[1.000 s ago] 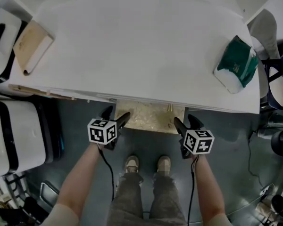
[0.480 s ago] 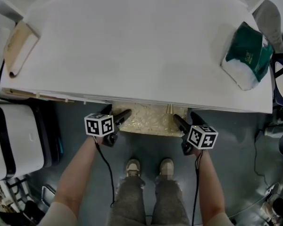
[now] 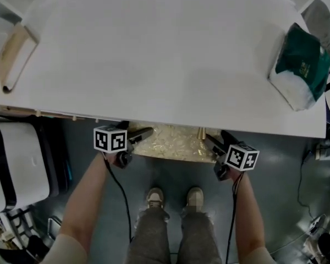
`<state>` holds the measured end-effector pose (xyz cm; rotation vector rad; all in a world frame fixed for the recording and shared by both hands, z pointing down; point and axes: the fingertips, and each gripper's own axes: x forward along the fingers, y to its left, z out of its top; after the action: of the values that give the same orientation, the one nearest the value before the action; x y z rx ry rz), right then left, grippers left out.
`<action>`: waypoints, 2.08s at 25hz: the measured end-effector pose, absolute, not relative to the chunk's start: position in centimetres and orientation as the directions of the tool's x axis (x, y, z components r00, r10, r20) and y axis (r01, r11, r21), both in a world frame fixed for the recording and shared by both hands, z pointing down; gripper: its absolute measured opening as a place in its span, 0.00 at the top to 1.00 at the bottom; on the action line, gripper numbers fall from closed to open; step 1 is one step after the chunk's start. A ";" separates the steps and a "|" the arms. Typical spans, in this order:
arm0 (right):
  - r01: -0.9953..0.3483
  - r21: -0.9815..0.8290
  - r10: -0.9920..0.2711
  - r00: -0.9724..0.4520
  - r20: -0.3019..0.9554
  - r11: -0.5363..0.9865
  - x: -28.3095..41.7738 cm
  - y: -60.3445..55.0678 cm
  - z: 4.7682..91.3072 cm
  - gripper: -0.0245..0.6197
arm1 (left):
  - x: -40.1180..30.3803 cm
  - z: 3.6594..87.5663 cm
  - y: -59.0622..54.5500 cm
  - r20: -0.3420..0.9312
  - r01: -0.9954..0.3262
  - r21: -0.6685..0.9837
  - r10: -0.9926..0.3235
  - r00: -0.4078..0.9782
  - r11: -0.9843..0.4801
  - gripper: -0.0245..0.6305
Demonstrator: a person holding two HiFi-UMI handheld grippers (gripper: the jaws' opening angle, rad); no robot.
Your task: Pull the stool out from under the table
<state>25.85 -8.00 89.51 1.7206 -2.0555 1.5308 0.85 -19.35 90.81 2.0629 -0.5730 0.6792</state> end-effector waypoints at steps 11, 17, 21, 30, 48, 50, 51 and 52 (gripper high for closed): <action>-0.739 -0.666 -0.716 -0.411 0.564 -0.101 25.2 -7.5 89.8 0.30 | 1.1 90.9 -18.4 0.631 -0.608 0.619 -0.147 0.762 -0.497 0.20; -0.768 -0.639 -0.693 -0.431 0.577 -0.054 24.1 -5.3 87.7 0.31 | -0.5 89.9 -14.8 0.630 -0.617 0.639 -0.148 0.762 -0.459 0.20; -0.778 -0.627 -0.666 -0.452 0.594 -0.031 22.7 -3.7 85.2 0.31 | -2.2 88.0 -11.9 0.628 -0.629 0.659 -0.159 0.762 -0.412 0.20; -0.772 -0.635 -0.589 -0.526 0.614 0.028 17.7 0.0 80.7 0.31 | -8.1 83.0 -5.9 0.649 -0.682 0.651 -0.222 0.728 -0.332 0.21; -0.680 -0.667 -0.353 -0.731 0.584 0.305 -1.8 -1.8 76.4 0.31 | -28.3 77.1 1.9 0.658 -0.793 0.605 -0.517 0.547 -0.069 0.21; -0.657 -0.673 -0.304 -0.754 0.582 0.340 -4.6 -1.9 76.2 0.31 | -30.8 76.6 3.2 0.657 -0.800 0.600 -0.552 0.513 -0.030 0.21; -0.644 -0.675 -0.279 -0.765 0.581 0.359 -6.1 -2.0 76.0 0.31 | -32.2 76.3 4.0 0.656 -0.801 0.598 -0.571 0.494 -0.006 0.21; -0.631 -0.677 -0.253 -0.775 0.580 0.378 -7.7 -2.0 75.9 0.31 | -33.6 76.1 4.7 0.654 -0.802 0.598 -0.589 0.474 0.018 0.21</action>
<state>-7.70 -2.03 75.89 0.7676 -2.2629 1.3616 -33.58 4.73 76.15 1.6703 -1.2103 0.2522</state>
